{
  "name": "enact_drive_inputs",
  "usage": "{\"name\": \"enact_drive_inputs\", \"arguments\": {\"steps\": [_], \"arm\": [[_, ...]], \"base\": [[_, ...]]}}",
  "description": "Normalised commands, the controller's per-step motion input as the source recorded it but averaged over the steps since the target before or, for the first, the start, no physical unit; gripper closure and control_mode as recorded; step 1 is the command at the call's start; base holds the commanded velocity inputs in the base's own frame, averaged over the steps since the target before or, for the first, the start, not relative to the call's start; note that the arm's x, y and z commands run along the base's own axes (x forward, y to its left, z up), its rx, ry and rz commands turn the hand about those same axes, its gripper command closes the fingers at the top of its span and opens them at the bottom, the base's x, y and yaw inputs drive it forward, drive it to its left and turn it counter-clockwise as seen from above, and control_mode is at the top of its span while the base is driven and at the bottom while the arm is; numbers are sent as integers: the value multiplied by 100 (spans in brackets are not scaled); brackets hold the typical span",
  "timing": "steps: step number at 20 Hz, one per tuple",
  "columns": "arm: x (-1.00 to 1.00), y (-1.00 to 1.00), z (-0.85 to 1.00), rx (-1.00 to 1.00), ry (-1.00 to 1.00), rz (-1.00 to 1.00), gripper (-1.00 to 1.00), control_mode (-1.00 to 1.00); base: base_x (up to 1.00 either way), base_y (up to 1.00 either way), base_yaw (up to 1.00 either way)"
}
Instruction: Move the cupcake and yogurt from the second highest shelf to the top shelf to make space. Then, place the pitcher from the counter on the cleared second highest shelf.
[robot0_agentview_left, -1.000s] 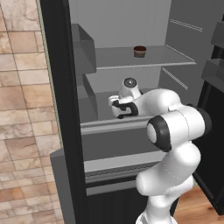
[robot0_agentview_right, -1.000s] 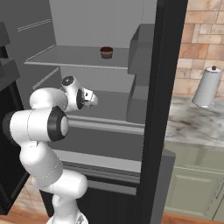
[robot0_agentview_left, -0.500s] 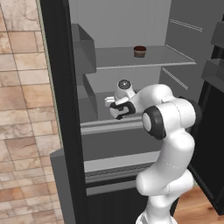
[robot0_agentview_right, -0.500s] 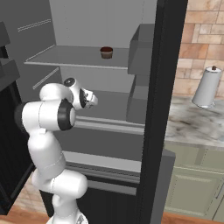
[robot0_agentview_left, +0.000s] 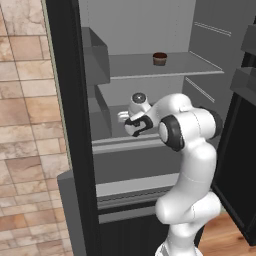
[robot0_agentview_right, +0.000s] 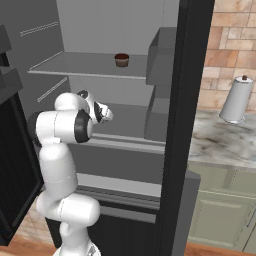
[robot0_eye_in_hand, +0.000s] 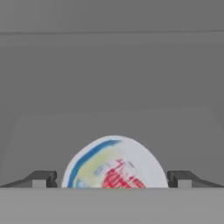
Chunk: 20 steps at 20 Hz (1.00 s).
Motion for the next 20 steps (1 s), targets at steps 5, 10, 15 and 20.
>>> {"name": "enact_drive_inputs", "arguments": {"steps": [5, 10, 15, 20], "arm": [[30, 0, -19, 0, 0, 0, -100, -100], [22, 0, -13, 0, 0, 0, 100, -100], [3, 0, -24, 0, 0, 0, 100, -100], [-33, 0, -35, -1, 2, -2, 100, -100]], "base": [[0, 0, 0], [0, 0, 0], [0, 0, 0], [0, 0, 0]]}}
